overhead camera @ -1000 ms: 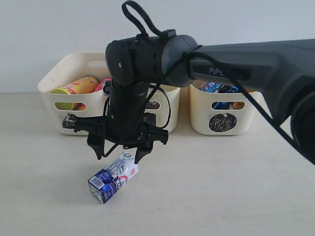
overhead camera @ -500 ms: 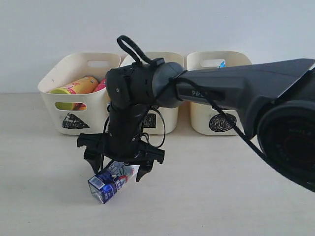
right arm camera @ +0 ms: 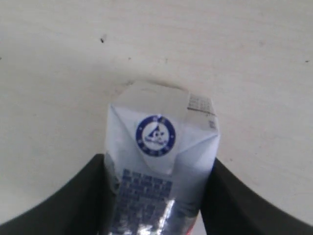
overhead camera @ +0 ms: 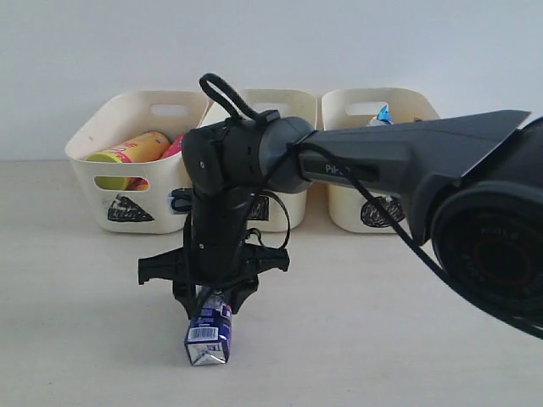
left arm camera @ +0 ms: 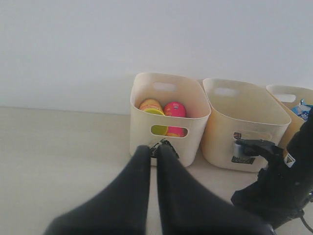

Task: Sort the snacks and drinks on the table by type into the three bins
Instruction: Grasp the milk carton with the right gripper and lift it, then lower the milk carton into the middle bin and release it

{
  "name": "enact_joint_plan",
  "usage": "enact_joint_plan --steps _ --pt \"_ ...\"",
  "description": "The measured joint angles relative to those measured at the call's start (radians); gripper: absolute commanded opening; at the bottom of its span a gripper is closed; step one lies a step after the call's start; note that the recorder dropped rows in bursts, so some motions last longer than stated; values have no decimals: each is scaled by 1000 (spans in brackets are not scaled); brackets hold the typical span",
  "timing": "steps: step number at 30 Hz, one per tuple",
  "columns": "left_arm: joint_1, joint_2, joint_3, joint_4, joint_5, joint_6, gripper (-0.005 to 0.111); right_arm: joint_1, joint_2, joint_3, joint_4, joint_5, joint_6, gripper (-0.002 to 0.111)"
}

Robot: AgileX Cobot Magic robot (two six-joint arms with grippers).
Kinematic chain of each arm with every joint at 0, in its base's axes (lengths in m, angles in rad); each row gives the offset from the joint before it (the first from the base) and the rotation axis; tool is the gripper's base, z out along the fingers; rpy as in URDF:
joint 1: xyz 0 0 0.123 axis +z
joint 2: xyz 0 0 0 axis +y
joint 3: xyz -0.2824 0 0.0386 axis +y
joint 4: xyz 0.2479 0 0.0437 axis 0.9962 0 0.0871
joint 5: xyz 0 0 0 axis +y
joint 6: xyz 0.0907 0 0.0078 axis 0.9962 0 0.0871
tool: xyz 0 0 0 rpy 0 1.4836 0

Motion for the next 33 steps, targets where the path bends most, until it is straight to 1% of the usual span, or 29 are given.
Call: enact_joint_plan --steps 2,7,9,13,17,24,29,33 --pt "0 0 0 0 0 0 4 0 0 0 5 38 -71 0" --pt "0 0 0 0 0 0 4 0 -18 4 13 80 -168 0" --pt "0 0 0 0 0 0 4 0 -54 9 11 79 -210 0" --pt "0 0 0 0 0 0 4 0 -138 9 7 50 -233 0" --pt "0 0 0 0 0 0 4 0 -236 9 -21 -12 -248 0" --pt "0 0 0 0 0 0 4 -14 -366 9 -139 -156 -251 0" --pt "0 0 0 0 2 0 4 -62 -403 9 -294 -278 -164 0" --pt "0 0 0 0 2 0 4 -125 -394 9 -340 -354 -113 0"
